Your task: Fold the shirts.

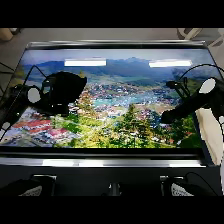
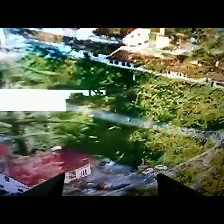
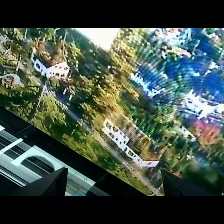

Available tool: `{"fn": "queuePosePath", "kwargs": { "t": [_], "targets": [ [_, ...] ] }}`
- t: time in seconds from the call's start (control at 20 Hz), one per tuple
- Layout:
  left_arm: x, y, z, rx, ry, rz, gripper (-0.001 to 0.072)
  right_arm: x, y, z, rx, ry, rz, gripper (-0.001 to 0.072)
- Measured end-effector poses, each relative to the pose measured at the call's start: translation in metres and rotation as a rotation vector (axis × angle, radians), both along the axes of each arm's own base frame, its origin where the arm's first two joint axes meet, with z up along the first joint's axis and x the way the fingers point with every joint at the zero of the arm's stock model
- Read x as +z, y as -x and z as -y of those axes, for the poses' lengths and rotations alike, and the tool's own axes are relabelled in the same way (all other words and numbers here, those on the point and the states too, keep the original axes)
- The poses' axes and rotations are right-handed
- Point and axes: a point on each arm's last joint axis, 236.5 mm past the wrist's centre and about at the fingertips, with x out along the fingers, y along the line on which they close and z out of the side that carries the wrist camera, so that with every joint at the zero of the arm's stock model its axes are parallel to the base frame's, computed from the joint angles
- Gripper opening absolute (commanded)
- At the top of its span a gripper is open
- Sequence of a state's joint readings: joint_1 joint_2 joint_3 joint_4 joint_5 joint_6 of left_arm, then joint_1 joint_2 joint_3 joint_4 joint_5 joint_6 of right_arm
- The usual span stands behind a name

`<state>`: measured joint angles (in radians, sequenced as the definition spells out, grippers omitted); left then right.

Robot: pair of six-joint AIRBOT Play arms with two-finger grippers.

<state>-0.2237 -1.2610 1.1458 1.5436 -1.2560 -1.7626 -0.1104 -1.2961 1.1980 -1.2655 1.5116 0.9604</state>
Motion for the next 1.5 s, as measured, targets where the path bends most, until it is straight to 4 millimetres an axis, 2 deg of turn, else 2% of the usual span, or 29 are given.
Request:
{"fn": "queuePosePath", "kwargs": {
  "t": [0.75, 0.95, 1.25, 1.4, 1.5],
  "targets": [
    [0.0, 0.0, 0.0, 0.0, 0.0, 0.0, 0.0676, 0.0, 0.0, 0.0, 0.0, 0.0, 0.001, 0.0614],
    [0.001, -0.005, 0.001, 0.001, 0.005, 0.02, 0.0676, 0.0, -0.011, 0.001, -0.014, 0.006, 0.043, 0.0613],
    [0.005, -0.042, 0.015, 0.014, 0.061, 0.165, 0.0676, 0.0, -0.027, 0.005, -0.033, 0.022, 0.108, 0.0614],
    [0.014, -0.082, 0.017, 0.056, 0.105, 0.283, 0.0645, 0.001, -0.044, 0.011, -0.051, 0.044, 0.182, 0.0614],
    [0.018, -0.114, -0.001, 0.126, 0.106, 0.323, 0.0645, 0.003, -0.055, 0.013, -0.064, 0.051, 0.227, 0.0613]
  ]
}}
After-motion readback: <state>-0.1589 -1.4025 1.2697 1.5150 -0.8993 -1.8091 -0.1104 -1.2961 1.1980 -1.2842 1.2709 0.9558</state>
